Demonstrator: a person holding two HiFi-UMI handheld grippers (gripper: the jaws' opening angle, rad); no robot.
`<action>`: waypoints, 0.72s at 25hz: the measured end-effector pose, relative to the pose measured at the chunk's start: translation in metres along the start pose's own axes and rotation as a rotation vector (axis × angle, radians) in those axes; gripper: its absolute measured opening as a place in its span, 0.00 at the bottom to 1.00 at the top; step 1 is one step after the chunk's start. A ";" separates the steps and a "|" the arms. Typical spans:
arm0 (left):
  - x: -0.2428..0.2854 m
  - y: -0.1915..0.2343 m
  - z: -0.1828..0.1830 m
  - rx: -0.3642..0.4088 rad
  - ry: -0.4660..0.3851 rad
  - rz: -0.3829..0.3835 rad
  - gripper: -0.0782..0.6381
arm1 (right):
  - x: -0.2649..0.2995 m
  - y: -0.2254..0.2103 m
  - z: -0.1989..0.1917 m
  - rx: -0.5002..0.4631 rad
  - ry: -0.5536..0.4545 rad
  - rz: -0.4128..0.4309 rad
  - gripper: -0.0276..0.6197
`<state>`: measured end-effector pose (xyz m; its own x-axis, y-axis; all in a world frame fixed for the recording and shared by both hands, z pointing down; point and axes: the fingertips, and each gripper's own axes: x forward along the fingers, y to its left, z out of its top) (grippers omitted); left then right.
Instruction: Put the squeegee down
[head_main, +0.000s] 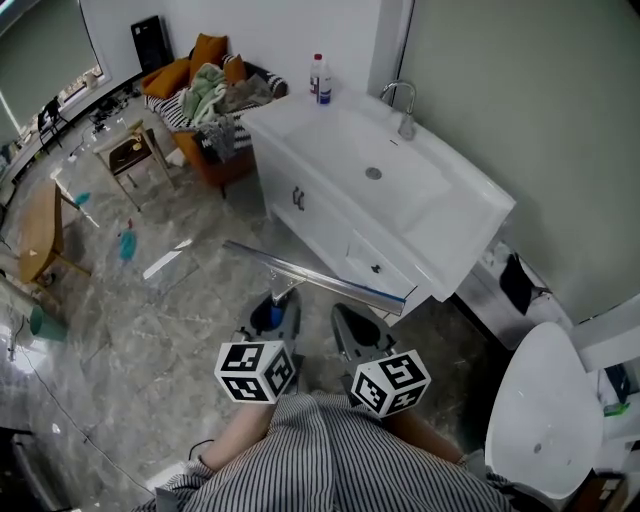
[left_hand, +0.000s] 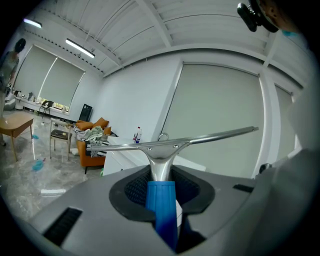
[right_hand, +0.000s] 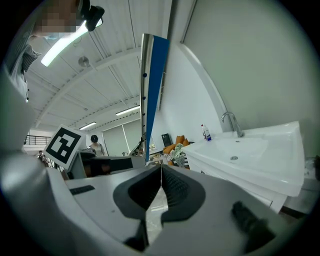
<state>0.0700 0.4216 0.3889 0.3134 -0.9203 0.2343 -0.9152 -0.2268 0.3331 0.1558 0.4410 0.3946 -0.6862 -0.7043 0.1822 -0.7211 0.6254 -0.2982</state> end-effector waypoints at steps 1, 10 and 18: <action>0.004 0.001 0.000 -0.002 0.003 0.001 0.25 | 0.004 -0.002 0.000 0.003 0.002 0.000 0.07; 0.060 0.034 0.015 0.007 0.025 -0.005 0.25 | 0.060 -0.026 0.008 0.019 0.013 -0.006 0.07; 0.129 0.076 0.060 0.024 0.027 -0.038 0.25 | 0.141 -0.054 0.042 0.009 -0.004 -0.020 0.07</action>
<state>0.0252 0.2665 0.3896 0.3548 -0.9018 0.2467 -0.9081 -0.2696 0.3204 0.1023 0.2940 0.3970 -0.6715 -0.7177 0.1843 -0.7335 0.6085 -0.3028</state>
